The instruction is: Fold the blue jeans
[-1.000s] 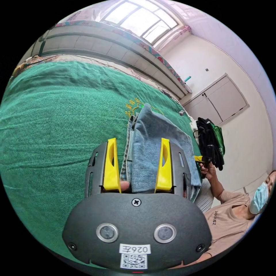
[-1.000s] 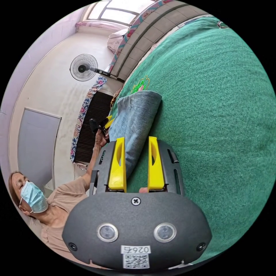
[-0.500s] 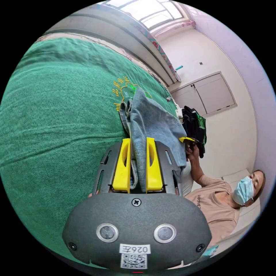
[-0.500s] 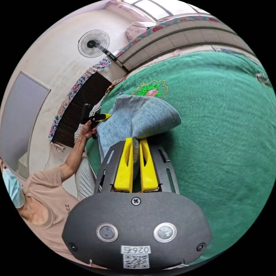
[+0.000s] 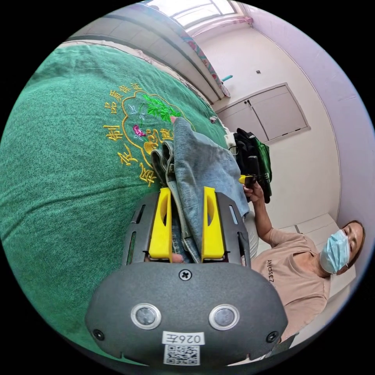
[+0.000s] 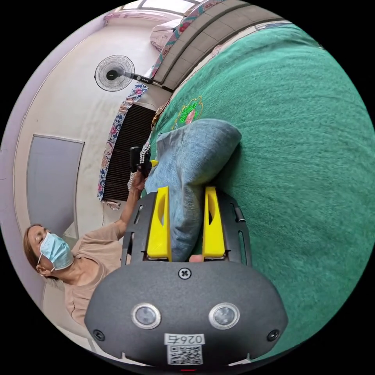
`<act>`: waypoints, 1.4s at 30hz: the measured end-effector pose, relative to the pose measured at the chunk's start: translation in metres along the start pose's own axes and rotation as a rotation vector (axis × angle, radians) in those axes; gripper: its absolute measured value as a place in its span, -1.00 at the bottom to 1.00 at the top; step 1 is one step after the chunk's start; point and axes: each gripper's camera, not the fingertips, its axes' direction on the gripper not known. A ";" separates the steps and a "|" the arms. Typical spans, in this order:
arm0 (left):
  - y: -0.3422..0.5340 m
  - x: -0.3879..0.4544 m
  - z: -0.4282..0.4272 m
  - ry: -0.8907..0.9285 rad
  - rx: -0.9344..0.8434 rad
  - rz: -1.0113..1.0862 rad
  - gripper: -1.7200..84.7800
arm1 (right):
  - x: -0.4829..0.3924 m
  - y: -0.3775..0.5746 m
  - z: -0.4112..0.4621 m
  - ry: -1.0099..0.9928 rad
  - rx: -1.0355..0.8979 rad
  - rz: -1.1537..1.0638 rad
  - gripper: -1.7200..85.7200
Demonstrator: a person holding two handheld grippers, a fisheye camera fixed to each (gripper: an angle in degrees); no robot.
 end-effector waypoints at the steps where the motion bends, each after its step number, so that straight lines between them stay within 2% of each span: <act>1: -0.001 0.004 0.005 -0.010 0.001 0.002 -0.69 | -0.001 0.002 0.012 0.002 -0.007 -0.008 -0.75; 8: -0.003 0.016 0.043 0.054 0.024 -0.020 -0.69 | -0.024 0.025 0.059 0.200 0.012 -0.084 -0.78; 15: 0.004 0.039 0.071 0.065 0.052 -0.036 -0.76 | -0.036 0.059 0.080 0.308 -0.010 -0.120 -0.89; 21: 0.033 0.109 0.075 0.053 0.208 0.099 -0.79 | -0.114 0.128 0.097 0.570 0.079 -0.352 -0.95; 26: 0.040 0.258 0.074 0.072 0.402 0.395 -0.79 | -0.192 0.229 0.033 0.588 0.323 -0.503 -0.95; 30: -0.005 0.387 0.112 0.085 0.350 0.622 -0.79 | -0.231 0.325 -0.040 0.629 0.556 -0.530 -0.96; 35: -0.084 0.582 0.241 0.021 0.190 0.893 -0.79 | -0.238 0.471 -0.148 0.756 0.851 -0.401 -0.96; 38: -0.120 0.667 0.331 -0.016 0.130 0.966 -0.79 | -0.218 0.526 -0.199 0.806 0.980 -0.284 -0.96; 42: -0.151 0.731 0.443 -0.042 0.073 0.968 -0.78 | -0.168 0.581 -0.249 0.797 1.129 -0.127 -0.95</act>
